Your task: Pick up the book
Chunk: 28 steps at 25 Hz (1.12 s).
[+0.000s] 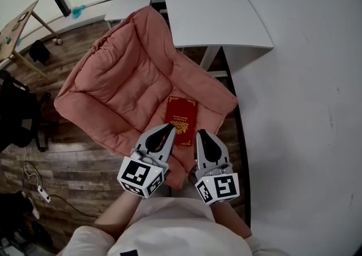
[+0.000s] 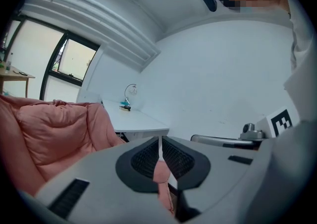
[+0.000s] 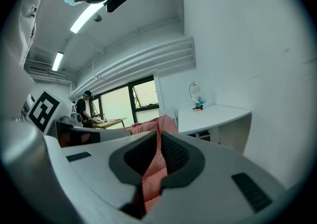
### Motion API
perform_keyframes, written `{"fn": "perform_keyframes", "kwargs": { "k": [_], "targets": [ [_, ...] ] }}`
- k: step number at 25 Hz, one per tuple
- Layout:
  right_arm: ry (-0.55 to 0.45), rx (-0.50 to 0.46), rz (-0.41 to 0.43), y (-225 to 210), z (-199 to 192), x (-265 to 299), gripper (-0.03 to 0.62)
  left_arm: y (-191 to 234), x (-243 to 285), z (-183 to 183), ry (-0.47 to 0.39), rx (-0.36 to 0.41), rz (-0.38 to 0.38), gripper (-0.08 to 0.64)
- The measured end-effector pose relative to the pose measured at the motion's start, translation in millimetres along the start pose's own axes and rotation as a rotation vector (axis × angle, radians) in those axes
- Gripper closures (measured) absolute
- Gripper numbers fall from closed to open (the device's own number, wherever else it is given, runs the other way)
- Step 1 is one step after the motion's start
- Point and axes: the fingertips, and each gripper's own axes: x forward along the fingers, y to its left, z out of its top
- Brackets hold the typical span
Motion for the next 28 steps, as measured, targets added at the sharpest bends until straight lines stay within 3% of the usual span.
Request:
{"fn": "perform_keyframes", "kwargs": {
  "k": [2,4,6,15,28],
  "targets": [
    [0.015,0.017,-0.005,-8,-8,4,0.563,4,6,-8,0.016,-0.003,0.01,0.54],
    [0.03,0.023,0.001,-14,-15,8,0.551,9,11,-19,0.046,-0.011,0.025,0.449],
    [0.059,0.014,0.017,-18,-25,11,0.41,16,15,-32,0.074,-0.018,0.049,0.423],
    [0.132,0.012,-0.006,-40,-66,27,0.408,41,36,-76,0.133,-0.064,0.081,0.336],
    [0.206,0.04,-0.034,-54,-113,43,0.396,66,54,-116,0.19,-0.11,0.114,0.321]
  ]
}}
